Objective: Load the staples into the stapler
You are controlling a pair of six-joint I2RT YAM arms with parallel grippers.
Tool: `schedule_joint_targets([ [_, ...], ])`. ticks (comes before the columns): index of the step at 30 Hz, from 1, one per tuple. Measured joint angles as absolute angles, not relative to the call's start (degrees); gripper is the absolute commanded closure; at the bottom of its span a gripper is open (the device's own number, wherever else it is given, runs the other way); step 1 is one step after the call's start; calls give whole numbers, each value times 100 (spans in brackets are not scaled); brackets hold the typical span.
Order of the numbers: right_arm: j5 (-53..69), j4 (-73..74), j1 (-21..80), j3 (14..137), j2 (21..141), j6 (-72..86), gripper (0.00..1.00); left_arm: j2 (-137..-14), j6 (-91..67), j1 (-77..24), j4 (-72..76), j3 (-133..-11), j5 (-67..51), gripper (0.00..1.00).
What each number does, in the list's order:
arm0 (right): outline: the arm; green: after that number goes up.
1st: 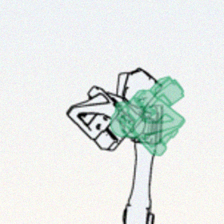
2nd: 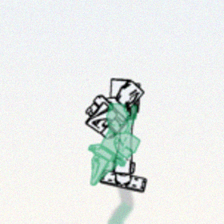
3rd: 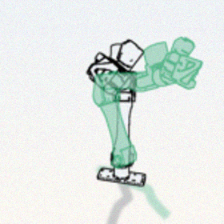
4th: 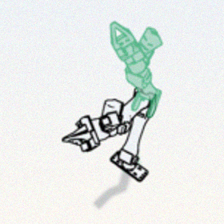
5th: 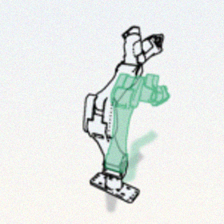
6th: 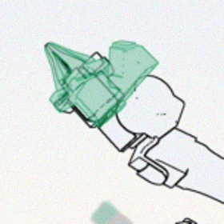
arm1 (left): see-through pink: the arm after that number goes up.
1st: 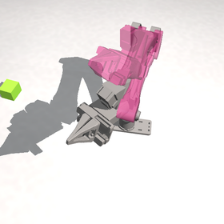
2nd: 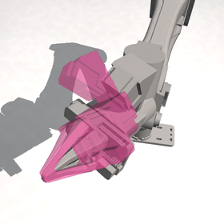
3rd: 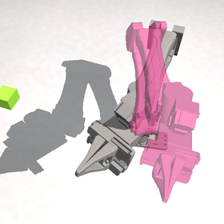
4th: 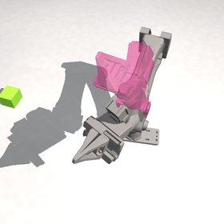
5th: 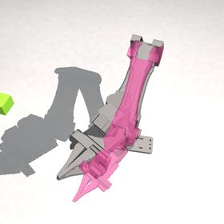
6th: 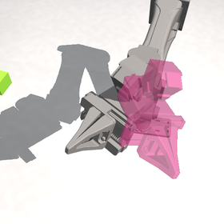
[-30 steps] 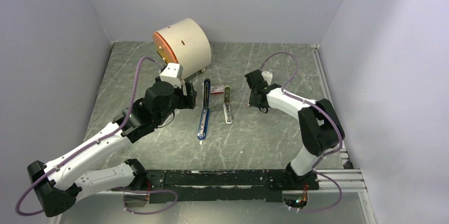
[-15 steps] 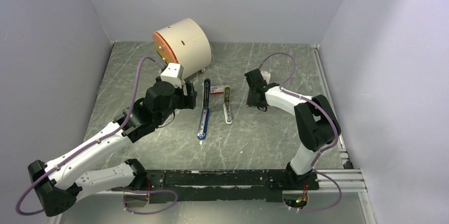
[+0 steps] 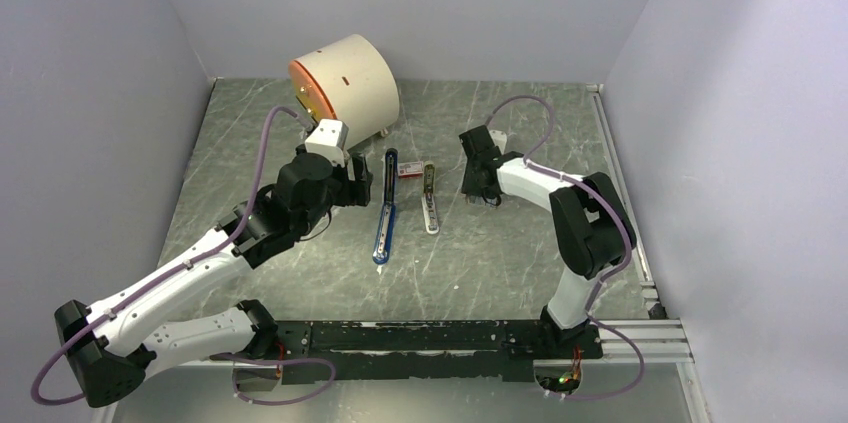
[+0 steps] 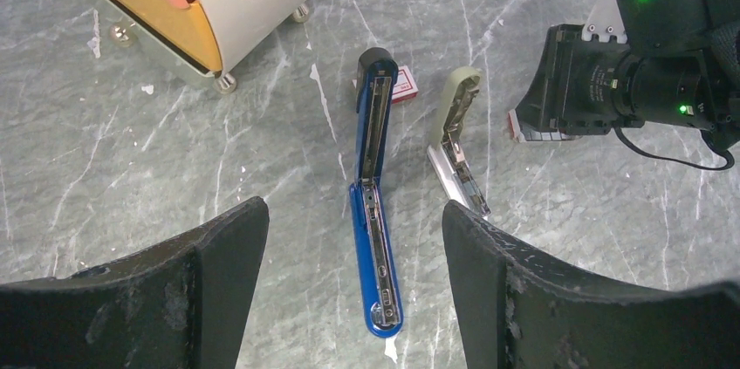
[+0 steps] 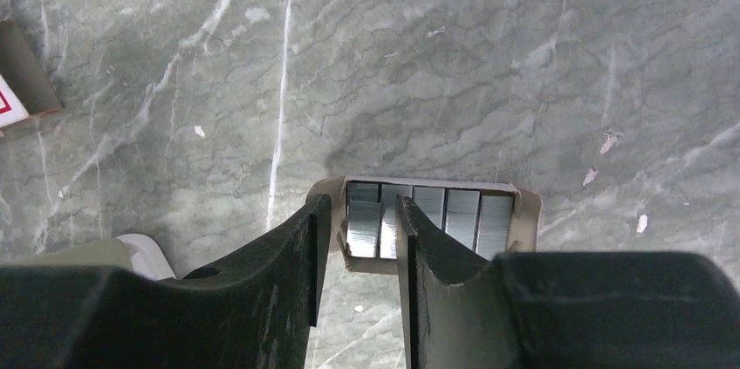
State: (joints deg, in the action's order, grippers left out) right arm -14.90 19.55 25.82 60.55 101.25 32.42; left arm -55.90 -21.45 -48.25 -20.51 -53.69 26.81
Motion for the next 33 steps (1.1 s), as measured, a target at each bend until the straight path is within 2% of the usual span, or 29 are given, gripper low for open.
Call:
schedule_joint_targets([
  [17,-1559,2008,2582,6239,10322,3186,81,-5658,-2143,-4825,-2060,-5369,2681,22],
  [33,-1590,2259,2582,6278,10007,3140,82,-5658,-2143,-4825,-2060,-5369,2681,22],
])
